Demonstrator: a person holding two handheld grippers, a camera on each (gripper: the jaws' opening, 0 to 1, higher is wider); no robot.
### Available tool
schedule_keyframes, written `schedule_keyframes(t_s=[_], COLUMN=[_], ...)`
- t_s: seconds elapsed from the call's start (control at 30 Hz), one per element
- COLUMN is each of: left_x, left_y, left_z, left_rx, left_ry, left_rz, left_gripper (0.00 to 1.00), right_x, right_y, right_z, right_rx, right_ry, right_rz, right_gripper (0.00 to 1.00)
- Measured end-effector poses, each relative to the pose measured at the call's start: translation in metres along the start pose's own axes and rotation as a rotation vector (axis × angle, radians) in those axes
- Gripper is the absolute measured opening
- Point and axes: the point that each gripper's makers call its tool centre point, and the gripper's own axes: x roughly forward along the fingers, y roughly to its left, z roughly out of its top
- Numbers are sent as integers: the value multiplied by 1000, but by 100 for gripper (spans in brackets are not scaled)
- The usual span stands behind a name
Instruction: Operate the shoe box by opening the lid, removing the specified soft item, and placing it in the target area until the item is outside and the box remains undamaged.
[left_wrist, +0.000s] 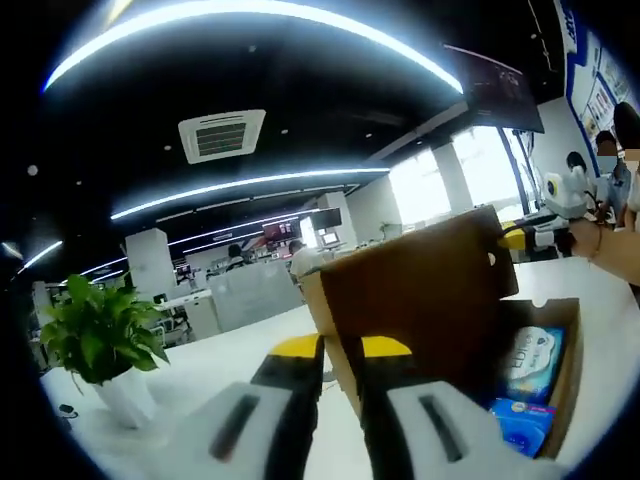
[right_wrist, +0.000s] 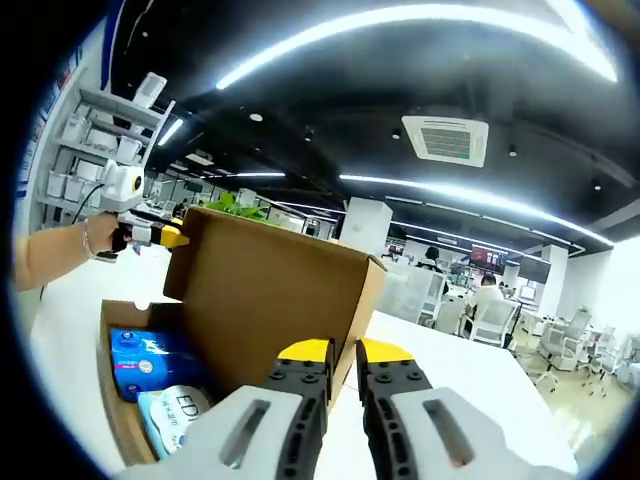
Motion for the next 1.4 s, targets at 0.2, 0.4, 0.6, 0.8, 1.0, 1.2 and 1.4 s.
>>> schedule_keyframes(t_s=[0.2, 0.4, 0.6, 0.8, 1.0, 1.2, 1.4], left_x=[1, 1, 1, 0, -3, -1, 0], left_y=[-2, -7, -10, -12, -15, -16, -16], left_z=[-18, -35, -50, -59, -67, -67, -68], left_rx=[-33, -39, -81, -143, -199, -196, -185], left_ry=[18, 43, 50, 33, -16, -12, -4], left_rz=[2, 1, 0, -5, -1, 4, 7], left_gripper=[13, 13, 13, 13, 12, 12, 12], right_x=[1, 0, 0, 1, -1, 0, 0], right_y=[4, 9, 12, 15, 16, 17, 15], right_z=[-14, -27, -40, -50, -55, -54, -53], right_rx=[24, 30, 74, 114, 185, 184, 197], right_ry=[11, 20, 18, -9, -62, -66, -66], right_rz=[7, 7, 6, 1, 7, 9, 7], right_gripper=[9, 9, 9, 9, 9, 9, 9])
